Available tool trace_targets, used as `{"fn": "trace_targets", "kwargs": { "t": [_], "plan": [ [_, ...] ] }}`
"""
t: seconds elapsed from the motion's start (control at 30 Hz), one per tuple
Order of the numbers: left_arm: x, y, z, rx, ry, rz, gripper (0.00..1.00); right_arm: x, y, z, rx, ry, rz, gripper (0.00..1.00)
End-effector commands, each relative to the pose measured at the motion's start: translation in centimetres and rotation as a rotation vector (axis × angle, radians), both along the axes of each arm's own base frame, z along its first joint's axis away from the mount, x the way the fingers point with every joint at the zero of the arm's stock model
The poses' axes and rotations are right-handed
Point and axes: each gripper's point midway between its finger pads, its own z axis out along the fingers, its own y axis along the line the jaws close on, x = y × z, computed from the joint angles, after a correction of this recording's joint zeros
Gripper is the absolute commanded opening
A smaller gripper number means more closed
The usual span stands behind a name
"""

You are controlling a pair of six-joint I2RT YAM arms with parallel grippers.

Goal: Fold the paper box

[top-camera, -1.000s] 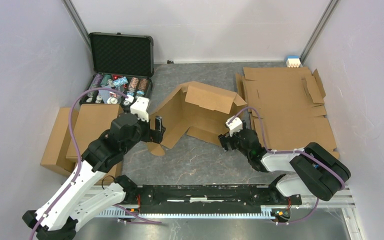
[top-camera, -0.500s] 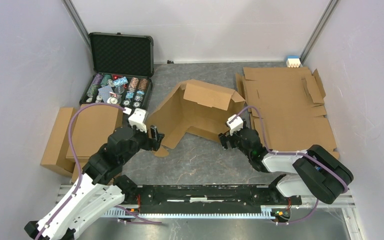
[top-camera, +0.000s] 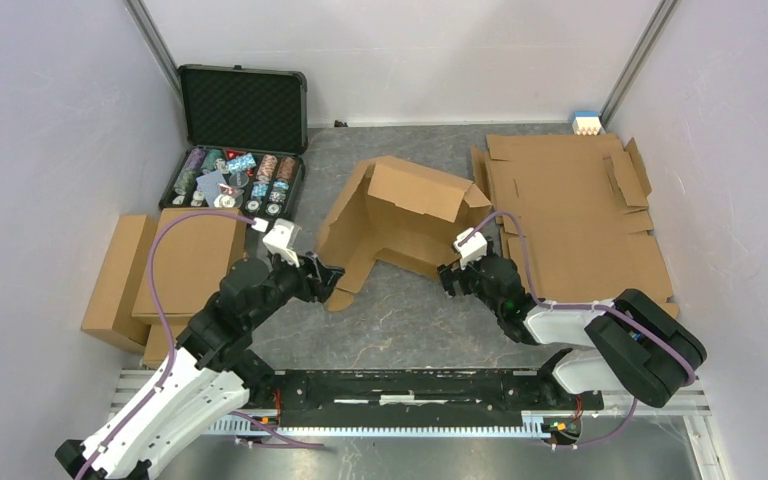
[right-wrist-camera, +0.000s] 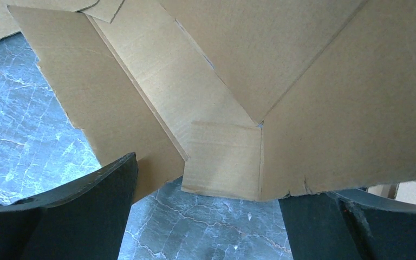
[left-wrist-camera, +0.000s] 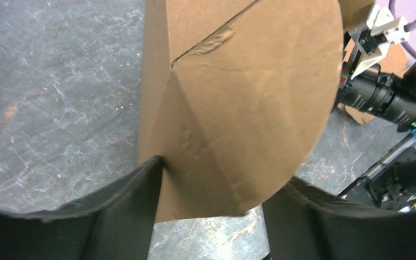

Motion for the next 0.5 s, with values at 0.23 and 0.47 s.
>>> {"fn": "trace_targets", "kwargs": {
  "t": [0.23, 0.47],
  "plan": [
    [3.2, 1.4, -2.2, -0.093, -0.097, 0.194, 0.86, 1.3, 1.6, 2.5, 0.066, -0.058, 0.021, 0.98],
    [3.9, 0.7, -3.1, -0.079, -0.297, 0.128, 0.83, 1.3, 2.0, 2.7, 0.086, -0.056, 0.042, 0.98]
  ]
}}
